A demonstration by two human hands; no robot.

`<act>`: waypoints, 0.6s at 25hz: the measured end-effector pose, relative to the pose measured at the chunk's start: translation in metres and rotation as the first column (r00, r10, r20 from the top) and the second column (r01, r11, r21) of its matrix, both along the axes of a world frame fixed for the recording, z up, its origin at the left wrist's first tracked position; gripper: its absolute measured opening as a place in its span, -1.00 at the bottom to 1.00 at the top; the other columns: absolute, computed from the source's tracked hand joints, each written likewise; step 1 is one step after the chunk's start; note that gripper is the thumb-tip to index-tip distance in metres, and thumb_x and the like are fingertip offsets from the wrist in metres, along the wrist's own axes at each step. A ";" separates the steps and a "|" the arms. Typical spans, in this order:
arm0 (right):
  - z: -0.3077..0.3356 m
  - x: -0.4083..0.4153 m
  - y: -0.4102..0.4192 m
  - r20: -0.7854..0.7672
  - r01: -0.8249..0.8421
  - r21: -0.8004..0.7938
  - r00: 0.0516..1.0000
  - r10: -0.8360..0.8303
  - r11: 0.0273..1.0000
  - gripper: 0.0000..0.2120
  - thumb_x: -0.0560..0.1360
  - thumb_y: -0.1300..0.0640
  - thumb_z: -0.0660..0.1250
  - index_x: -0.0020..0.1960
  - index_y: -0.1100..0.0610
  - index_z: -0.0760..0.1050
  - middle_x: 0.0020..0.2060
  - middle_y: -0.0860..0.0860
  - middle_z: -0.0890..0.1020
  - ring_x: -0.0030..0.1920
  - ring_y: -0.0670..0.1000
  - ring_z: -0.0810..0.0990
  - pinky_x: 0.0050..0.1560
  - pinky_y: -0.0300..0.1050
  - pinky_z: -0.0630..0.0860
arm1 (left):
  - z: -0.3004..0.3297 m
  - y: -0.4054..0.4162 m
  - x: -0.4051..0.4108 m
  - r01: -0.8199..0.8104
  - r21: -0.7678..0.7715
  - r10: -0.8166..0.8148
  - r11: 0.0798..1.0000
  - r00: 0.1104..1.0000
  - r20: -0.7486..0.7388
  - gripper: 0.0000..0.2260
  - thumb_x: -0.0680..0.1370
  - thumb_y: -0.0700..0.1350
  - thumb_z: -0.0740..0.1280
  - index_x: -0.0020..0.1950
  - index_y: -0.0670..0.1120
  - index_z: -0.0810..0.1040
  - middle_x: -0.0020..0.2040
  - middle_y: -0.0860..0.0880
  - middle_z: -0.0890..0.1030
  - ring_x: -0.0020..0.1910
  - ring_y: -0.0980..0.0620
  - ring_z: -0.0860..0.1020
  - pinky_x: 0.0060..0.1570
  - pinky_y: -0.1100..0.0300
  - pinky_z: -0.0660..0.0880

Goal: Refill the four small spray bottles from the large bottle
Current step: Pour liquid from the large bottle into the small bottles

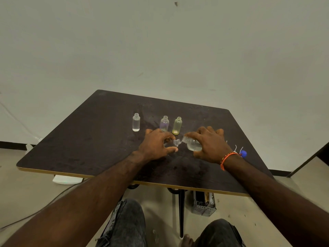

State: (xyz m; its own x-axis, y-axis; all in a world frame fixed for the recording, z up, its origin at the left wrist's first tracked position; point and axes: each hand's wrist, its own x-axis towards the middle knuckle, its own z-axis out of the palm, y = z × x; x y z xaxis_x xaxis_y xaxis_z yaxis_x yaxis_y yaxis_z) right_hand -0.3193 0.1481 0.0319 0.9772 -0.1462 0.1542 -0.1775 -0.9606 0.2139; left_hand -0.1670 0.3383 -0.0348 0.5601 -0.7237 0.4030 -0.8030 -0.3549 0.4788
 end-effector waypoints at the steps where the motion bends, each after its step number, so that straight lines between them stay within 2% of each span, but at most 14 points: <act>1: 0.001 0.000 0.000 -0.002 0.002 -0.005 1.000 -0.002 1.000 -0.32 0.42 -0.23 0.37 0.48 -0.28 0.23 0.21 -0.04 0.45 0.24 0.05 0.37 0.15 0.08 0.24 | 0.000 0.000 0.000 0.001 -0.001 -0.001 1.000 1.000 0.001 -0.59 0.49 0.26 0.50 0.27 0.12 0.64 0.07 0.20 0.63 0.07 0.22 0.40 0.25 0.04 0.22; 4: 0.002 0.001 -0.001 -0.006 0.003 -0.023 1.000 -0.003 1.000 -0.33 0.41 -0.24 0.36 0.48 -0.29 0.22 0.20 -0.04 0.45 0.23 0.04 0.37 0.15 0.08 0.24 | -0.001 0.000 0.000 0.007 0.008 -0.007 1.000 1.000 0.000 -0.59 0.49 0.26 0.50 0.26 0.13 0.63 0.02 0.24 0.58 0.06 0.22 0.40 0.21 0.07 0.20; 7: 0.002 0.000 -0.001 -0.017 0.002 -0.030 1.000 -0.002 1.000 -0.32 0.42 -0.25 0.35 0.49 -0.28 0.21 0.21 -0.03 0.44 0.23 0.05 0.37 0.14 0.07 0.24 | -0.001 -0.001 -0.001 0.005 0.013 -0.005 1.000 1.000 0.000 -0.58 0.48 0.27 0.49 0.26 0.13 0.63 0.06 0.20 0.63 0.06 0.22 0.40 0.19 0.09 0.17; 13: 0.002 -0.001 -0.001 -0.025 0.000 -0.041 1.000 -0.001 0.999 -0.31 0.41 -0.26 0.35 0.49 -0.28 0.22 0.19 -0.03 0.45 0.22 0.05 0.38 0.11 0.07 0.23 | -0.003 0.000 0.000 0.007 0.013 -0.007 1.000 1.000 0.007 -0.58 0.48 0.28 0.50 0.25 0.13 0.64 0.00 0.25 0.55 0.04 0.21 0.41 0.25 0.03 0.24; 15: 0.003 -0.001 0.000 -0.027 -0.003 -0.044 1.000 0.001 0.999 -0.31 0.42 -0.26 0.35 0.50 -0.27 0.22 0.20 -0.03 0.45 0.23 0.05 0.38 0.12 0.08 0.24 | -0.004 0.000 0.000 0.009 0.019 -0.009 1.000 1.000 0.006 -0.58 0.48 0.28 0.50 0.26 0.13 0.63 0.02 0.21 0.58 0.06 0.21 0.40 0.26 0.03 0.23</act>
